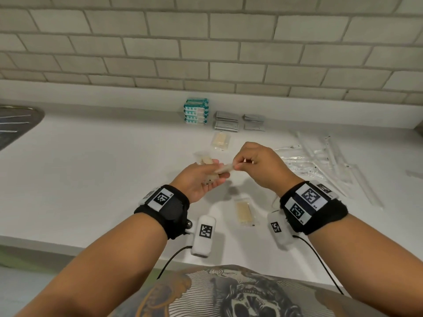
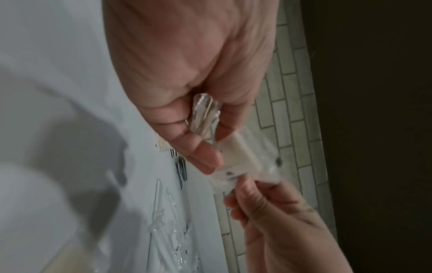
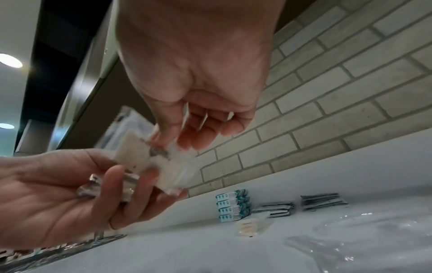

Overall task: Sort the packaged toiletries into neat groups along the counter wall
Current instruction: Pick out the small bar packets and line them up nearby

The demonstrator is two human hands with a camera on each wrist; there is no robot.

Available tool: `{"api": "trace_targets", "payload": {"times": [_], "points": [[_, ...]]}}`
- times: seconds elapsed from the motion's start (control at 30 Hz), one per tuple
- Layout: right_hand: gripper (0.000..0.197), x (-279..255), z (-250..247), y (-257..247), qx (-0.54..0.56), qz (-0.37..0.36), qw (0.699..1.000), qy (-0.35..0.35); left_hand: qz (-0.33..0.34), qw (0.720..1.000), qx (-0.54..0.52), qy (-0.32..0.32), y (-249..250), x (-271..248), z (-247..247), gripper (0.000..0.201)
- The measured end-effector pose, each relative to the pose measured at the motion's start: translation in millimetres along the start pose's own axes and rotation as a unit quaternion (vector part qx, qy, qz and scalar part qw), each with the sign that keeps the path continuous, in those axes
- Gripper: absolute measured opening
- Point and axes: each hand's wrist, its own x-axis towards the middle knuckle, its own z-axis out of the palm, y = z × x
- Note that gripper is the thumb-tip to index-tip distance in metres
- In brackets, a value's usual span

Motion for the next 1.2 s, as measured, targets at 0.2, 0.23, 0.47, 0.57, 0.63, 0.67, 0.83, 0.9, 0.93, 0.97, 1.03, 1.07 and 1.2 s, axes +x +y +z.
{"api": "trace_targets", "payload": {"times": [0.2,0.23,0.47,0.57,0.63,0.67,0.83,0.9,0.93,0.97,1.03,1.07,1.2], "points": [[0.022,1,-8,1,0.062,0.095,0.993,-0.027,0.118,0.987,0.111,0.002,-1,5,2,0.035],[0.024,2,-9,0,0.061,0.117,0.991,-0.034,0.139,0.980,0.140,0.002,-1,4,4,0.036],[0.010,0,-14,-3,0.099,0.135,0.983,-0.070,0.167,0.966,0.199,-0.010,-4,1,1,0.036],[0.007,1,-12,1,0.054,0.127,0.989,-0.060,0.157,0.968,0.196,-0.020,-7,1,0,0.036],[0.012,5,-10,7,-0.155,0.094,0.983,-0.019,0.142,0.974,0.174,-0.020,-10,2,0,0.036],[0.015,6,-11,9,-0.207,0.086,0.975,-0.012,0.131,0.979,0.158,-0.016,-11,2,-1,0.035],[0.009,0,-10,14,-0.220,0.102,0.943,-0.229,0.047,0.999,0.008,-0.006,-15,4,-13,0.024],[0.009,-3,4,19,-0.262,0.089,0.920,-0.277,0.031,0.999,-0.026,-0.016,-16,2,-18,0.031],[0.009,-3,12,25,-0.276,0.088,0.915,-0.280,0.031,0.999,-0.024,-0.020,-17,1,-21,0.032],[0.009,-3,18,30,-0.282,0.091,0.915,-0.273,0.034,0.999,-0.013,-0.020,-18,1,-23,0.032],[0.013,-1,24,36,-0.267,0.099,0.927,-0.243,0.036,0.999,0.012,-0.005,-19,0,-25,0.033],[0.015,0,24,35,-0.242,0.097,0.940,-0.219,0.035,0.999,0.017,0.005,-19,0,-25,0.032],[0.016,5,20,16,-0.032,0.100,0.990,-0.094,0.039,0.999,0.037,-0.006,-19,0,-22,0.032]]}}
